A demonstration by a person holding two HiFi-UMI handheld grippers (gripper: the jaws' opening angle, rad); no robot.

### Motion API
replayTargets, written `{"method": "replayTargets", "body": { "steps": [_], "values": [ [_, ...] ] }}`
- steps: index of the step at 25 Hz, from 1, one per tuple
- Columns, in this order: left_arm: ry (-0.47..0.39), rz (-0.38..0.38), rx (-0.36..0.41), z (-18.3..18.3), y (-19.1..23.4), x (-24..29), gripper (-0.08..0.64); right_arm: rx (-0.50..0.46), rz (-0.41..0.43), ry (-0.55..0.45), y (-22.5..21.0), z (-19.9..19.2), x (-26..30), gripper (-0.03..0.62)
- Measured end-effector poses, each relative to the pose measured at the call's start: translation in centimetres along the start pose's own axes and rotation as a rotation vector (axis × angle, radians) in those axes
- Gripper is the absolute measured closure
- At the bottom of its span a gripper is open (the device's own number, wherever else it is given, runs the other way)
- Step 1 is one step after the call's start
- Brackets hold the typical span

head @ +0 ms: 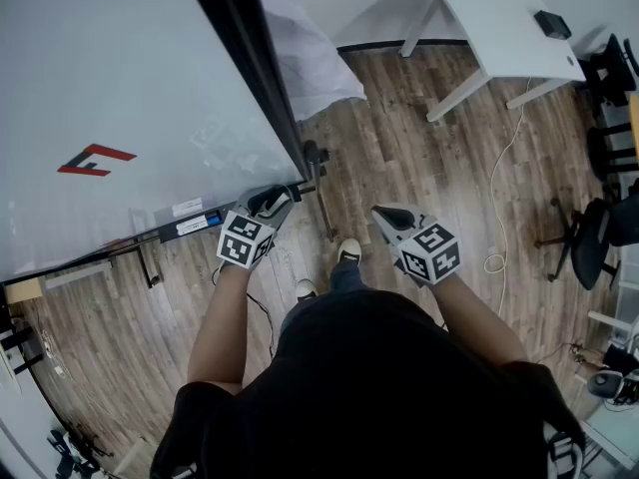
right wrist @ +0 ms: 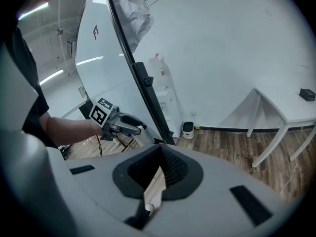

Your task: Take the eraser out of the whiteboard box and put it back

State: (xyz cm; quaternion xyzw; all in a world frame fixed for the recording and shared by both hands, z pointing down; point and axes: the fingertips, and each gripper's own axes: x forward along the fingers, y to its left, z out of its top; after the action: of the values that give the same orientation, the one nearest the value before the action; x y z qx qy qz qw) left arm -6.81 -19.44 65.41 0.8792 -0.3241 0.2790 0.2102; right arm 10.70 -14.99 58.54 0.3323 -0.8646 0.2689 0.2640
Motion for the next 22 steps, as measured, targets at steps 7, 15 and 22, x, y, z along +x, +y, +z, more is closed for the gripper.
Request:
{"method": "replayTargets", "body": {
  "steps": [7, 15, 22],
  "values": [
    [0.011, 0.002, 0.010, -0.29, 0.00, 0.26, 0.388, 0.005, 0.003, 0.004, 0.23, -0.41, 0.08, 0.598],
    [0.017, 0.003, 0.000, -0.41, 0.07, 0.19, 0.402, 0.005, 0.004, 0.000, 0.54, -0.59, 0.02, 0.598],
    [-0.008, 0.002, -0.013, 0.21, 0.08, -0.46, 0.407, 0.000, 0.003, -0.006, 0.94, -0.60, -0.11, 0.598]
  ]
}}
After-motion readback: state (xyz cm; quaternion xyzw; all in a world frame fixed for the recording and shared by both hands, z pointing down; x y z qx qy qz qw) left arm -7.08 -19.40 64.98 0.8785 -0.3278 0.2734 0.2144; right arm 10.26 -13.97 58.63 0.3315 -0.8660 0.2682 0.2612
